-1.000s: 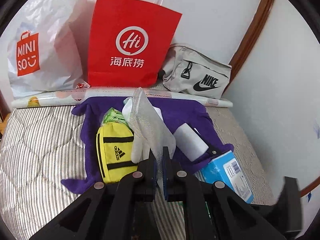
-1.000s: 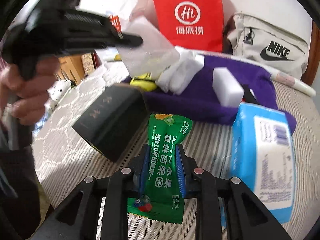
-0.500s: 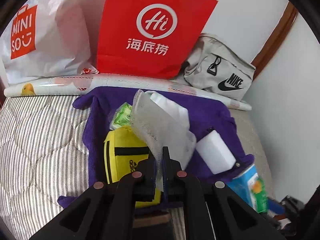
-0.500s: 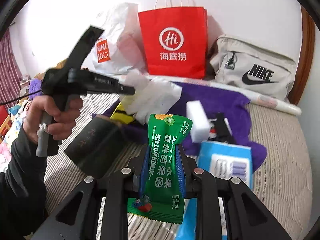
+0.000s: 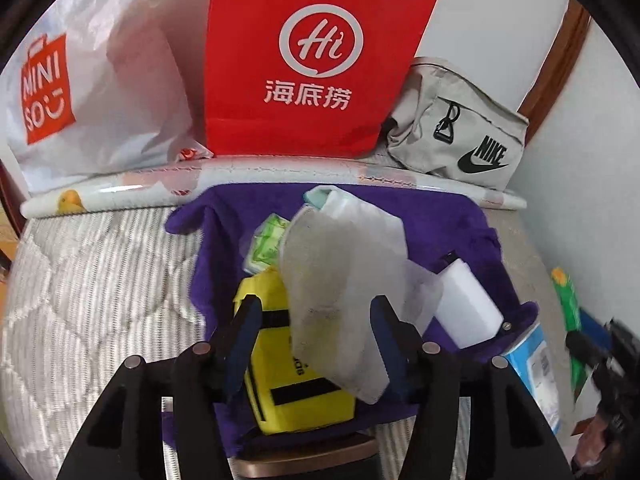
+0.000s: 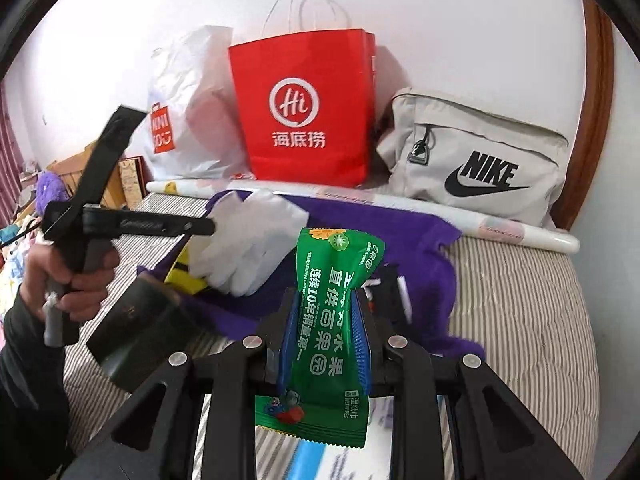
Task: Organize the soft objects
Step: 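Carry the green packet with the right gripper while the left drops the mesh bag on the towel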
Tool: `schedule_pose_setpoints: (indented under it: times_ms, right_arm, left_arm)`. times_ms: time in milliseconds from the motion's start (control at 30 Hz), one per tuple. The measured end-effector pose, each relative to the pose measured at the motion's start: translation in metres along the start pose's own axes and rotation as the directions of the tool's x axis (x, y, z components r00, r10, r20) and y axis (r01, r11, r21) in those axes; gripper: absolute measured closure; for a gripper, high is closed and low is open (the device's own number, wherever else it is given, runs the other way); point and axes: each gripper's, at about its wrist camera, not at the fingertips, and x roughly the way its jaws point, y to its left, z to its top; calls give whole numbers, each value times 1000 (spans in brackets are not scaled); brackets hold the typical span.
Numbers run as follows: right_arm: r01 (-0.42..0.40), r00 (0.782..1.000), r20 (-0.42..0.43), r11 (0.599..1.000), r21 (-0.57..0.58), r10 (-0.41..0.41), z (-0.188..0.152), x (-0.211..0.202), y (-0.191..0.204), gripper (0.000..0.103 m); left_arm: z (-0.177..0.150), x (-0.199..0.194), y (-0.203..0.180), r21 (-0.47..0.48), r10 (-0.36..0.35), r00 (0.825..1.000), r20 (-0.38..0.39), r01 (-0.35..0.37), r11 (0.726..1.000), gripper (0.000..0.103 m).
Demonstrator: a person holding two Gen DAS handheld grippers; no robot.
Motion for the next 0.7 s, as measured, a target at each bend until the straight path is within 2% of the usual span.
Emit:
schedule_pose_setpoints:
  times_ms: [233,700]
  right_arm:
    - [19,1000,-6,1000,-7,-19,10,11,-12,77]
    - [31,999,-35,999,12,-30,22,36,-37,77]
  left_arm:
    - [-8,-20,1,7,27,999,18,-27,1000,49]
    - [-58,-75,-6,-15,78,994,82,-77,997,49]
